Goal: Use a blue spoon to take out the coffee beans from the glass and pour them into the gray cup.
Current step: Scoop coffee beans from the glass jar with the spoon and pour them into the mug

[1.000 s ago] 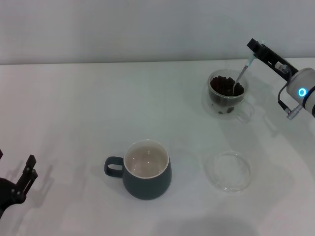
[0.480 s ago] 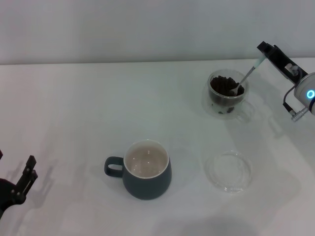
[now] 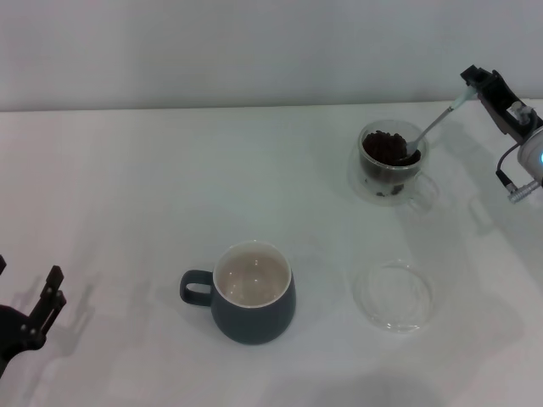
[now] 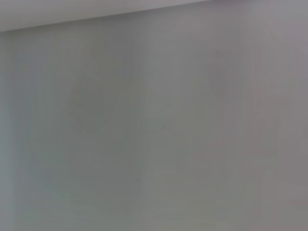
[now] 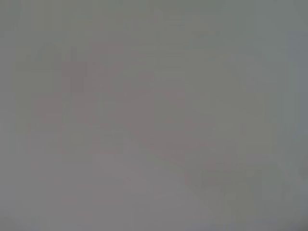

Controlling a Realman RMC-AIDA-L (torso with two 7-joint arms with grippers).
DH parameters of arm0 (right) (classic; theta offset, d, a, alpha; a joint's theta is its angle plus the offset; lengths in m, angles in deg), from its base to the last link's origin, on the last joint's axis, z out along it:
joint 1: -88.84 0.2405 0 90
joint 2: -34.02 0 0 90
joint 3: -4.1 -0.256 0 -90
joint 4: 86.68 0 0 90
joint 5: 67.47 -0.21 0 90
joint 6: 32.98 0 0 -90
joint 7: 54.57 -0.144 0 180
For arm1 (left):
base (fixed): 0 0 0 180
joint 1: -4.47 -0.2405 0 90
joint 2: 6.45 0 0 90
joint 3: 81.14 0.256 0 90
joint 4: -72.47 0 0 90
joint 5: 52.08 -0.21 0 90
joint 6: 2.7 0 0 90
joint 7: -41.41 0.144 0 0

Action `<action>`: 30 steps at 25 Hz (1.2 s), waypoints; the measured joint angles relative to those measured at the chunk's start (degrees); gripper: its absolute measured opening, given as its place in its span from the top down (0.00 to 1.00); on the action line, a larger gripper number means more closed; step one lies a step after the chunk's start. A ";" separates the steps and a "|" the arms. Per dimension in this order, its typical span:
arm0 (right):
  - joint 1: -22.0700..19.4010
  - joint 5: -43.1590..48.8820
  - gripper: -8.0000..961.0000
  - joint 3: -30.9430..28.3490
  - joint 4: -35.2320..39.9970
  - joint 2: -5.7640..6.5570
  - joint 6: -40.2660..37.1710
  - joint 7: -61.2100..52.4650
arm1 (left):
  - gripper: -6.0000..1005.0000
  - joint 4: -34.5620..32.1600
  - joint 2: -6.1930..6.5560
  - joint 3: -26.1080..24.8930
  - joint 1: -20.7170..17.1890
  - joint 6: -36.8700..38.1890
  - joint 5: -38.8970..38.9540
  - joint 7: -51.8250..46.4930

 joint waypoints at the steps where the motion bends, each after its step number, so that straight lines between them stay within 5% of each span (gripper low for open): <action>1: 0.07 -0.53 0.84 0.00 0.00 0.00 0.00 -0.02 | 0.24 0.00 -0.01 0.00 0.03 -0.04 0.00 0.00; 14: -1.95 -1.79 0.84 2.14 0.15 0.00 -5.44 -9.49 | 0.24 0.00 -0.01 -0.03 -0.13 -0.26 0.00 0.00; 30: -5.49 -1.98 0.84 29.55 9.56 0.00 -13.67 -20.56 | 0.24 0.00 -0.05 -0.03 0.50 -0.50 0.00 0.00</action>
